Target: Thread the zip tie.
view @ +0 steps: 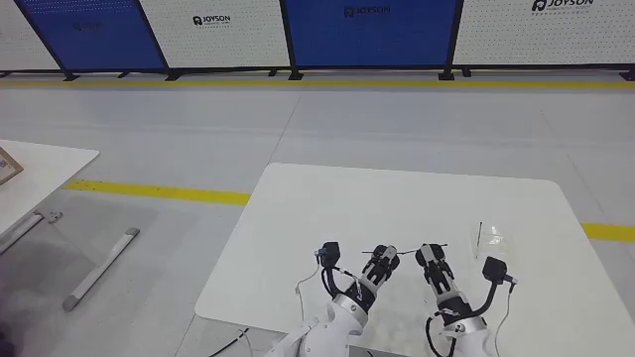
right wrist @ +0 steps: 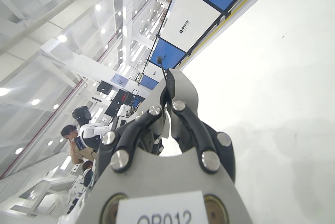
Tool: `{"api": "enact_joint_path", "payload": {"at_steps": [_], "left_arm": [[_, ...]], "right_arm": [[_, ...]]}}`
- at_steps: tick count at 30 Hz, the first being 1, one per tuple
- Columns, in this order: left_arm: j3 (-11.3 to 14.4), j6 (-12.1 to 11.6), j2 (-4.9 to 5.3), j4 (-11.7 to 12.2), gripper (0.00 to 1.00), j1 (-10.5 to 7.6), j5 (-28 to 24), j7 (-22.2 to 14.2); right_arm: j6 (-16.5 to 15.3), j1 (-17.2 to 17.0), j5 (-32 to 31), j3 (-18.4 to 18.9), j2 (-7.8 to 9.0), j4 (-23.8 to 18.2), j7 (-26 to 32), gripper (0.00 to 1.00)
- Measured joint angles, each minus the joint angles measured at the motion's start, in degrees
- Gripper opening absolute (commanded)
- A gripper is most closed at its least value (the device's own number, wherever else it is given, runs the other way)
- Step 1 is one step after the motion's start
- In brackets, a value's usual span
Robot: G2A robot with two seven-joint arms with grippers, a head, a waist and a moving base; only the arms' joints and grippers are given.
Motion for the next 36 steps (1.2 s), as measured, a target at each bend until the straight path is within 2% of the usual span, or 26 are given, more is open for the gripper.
{"api": "enact_joint_path", "payload": {"at_steps": [11,34,35,36], "left_arm": [[0.05,-0.29,-0.22,-0.1,0.0,0.12,0.32,-0.38],[-0.59,-1.02,-0.18,-1.32,0.0,1.09,1.59,-2.57],[-0.59,-0.95,-0.18,-1.34,0.24,1.1,1.71,-2.57],[-0.58,-0.81,-0.19,-1.33,0.37,1.07,1.96,-2.57]], "right_arm": [[-0.09,-0.32,0.26,0.44,-0.06,-0.2,0.1,0.0],[0.83,-0.18,-0.12,0.24,-0.02,-0.96,4.0,0.0],[0.83,-0.18,-0.02,0.26,-0.02,-0.97,4.07,0.0],[0.82,-0.18,0.05,0.28,-0.02,-0.97,4.13,0.0]]}}
